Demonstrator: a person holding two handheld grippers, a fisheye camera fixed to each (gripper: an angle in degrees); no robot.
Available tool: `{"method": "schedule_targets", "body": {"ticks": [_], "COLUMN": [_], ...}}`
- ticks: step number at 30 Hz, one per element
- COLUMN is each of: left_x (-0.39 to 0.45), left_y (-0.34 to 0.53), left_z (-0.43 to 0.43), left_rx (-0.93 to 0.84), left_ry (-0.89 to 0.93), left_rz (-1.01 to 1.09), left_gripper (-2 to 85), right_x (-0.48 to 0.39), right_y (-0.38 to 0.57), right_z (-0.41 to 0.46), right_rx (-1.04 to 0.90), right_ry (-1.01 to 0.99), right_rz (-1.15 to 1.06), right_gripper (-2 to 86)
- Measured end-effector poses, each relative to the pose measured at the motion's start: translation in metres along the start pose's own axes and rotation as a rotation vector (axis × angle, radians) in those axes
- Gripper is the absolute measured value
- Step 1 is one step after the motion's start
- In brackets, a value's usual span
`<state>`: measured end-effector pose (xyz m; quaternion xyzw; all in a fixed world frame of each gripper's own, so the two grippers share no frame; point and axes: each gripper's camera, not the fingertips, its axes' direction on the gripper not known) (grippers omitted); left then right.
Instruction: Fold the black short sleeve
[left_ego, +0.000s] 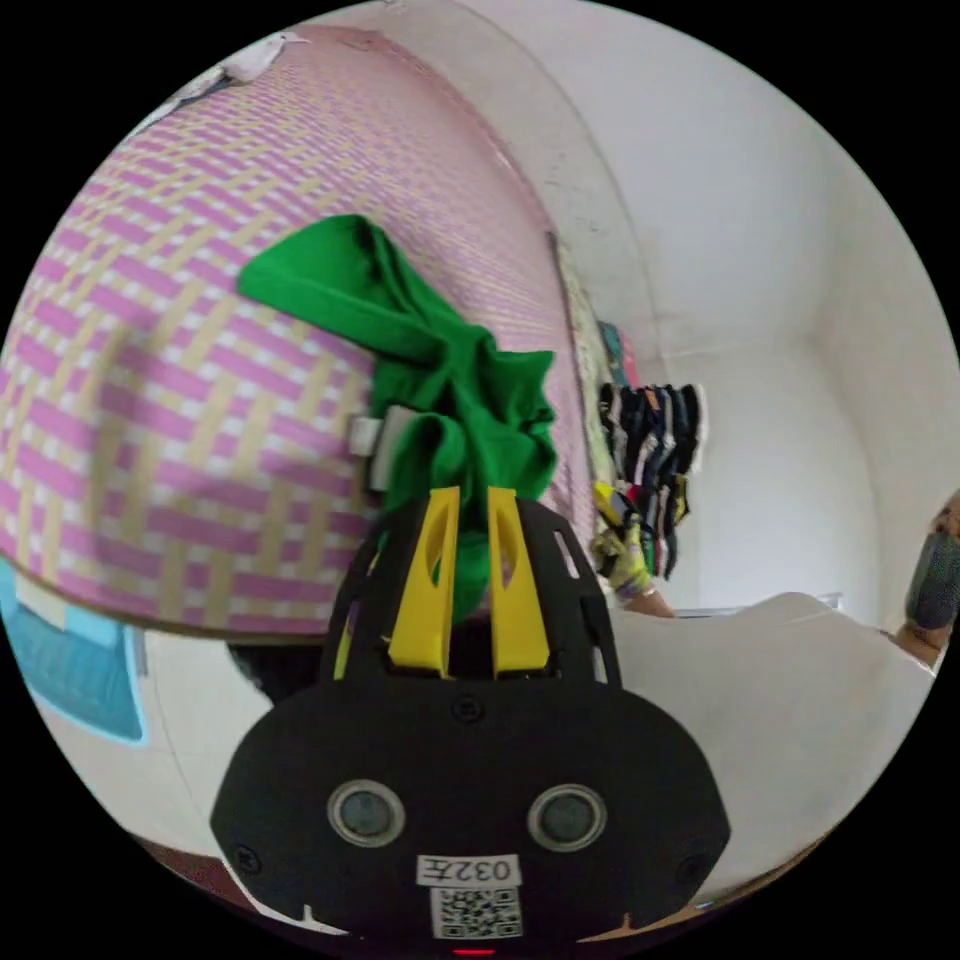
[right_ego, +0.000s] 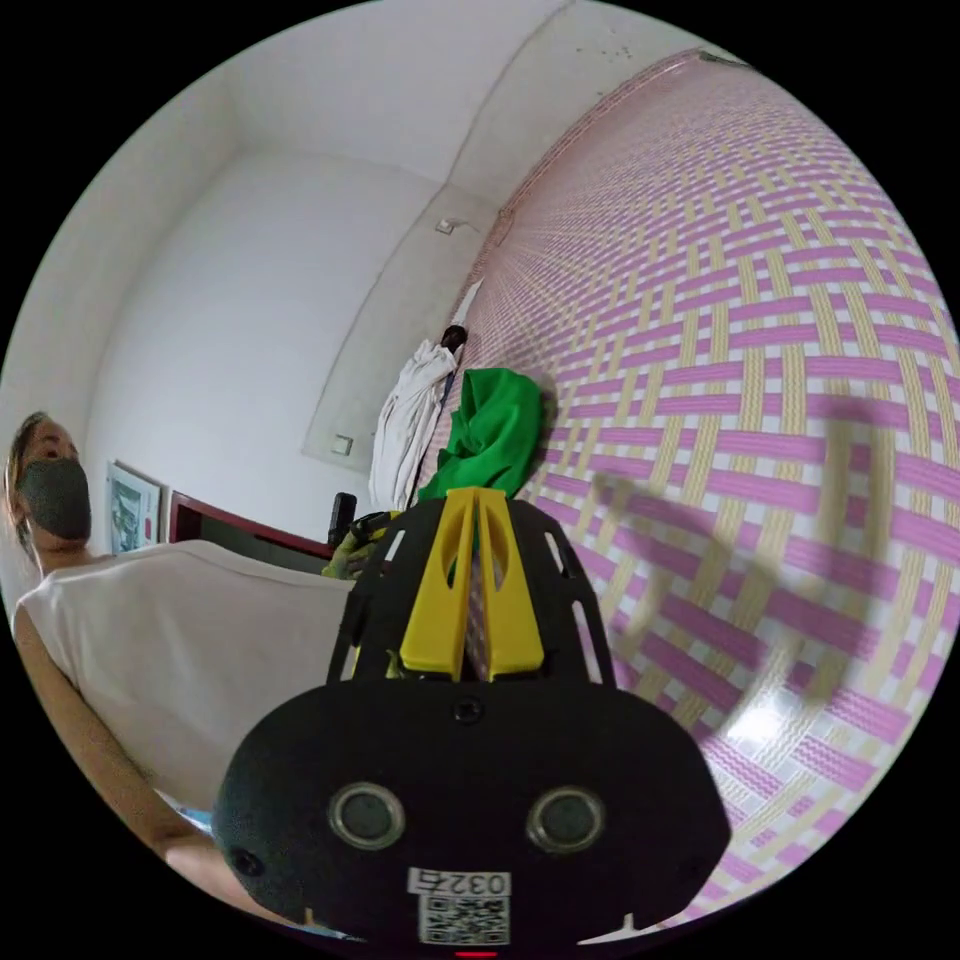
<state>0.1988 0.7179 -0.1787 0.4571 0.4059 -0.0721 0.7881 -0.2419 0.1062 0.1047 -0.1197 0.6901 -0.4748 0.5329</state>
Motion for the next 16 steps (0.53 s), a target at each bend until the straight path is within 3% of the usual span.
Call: {"method": "schedule_targets", "body": {"ticks": [4, 9, 13, 16], "left_x": [-0.078, -0.117, -0.154, -0.175], "left_y": [-0.024, -0.065, -0.089, -0.106], "left_z": [0.005, 0.049, 0.073, 0.101], "left_rx": [-0.028, -0.13, -0.109, -0.225], "left_ry": [0.006, 0.068, 0.149, 0.085], "left_rz": [-0.044, 0.058, 0.048, 0.067], "left_gripper": [3.8, 7.7, 7.6, 5.3], "right_x": [-0.007, 0.0, -0.003, -0.041], "right_y": [0.006, 0.007, 0.01, -0.005], "right_z": [0.076, 0.181, 0.194, 0.211], "right_rx": [-0.008, -0.183, -0.018, -0.003], "right_ry": [-0.003, -0.048, 0.046, 0.22], "right_rz": [-0.041, 0.061, 0.096, -0.042], "right_gripper": [1.2, 9.1, 9.1, 9.5]}}
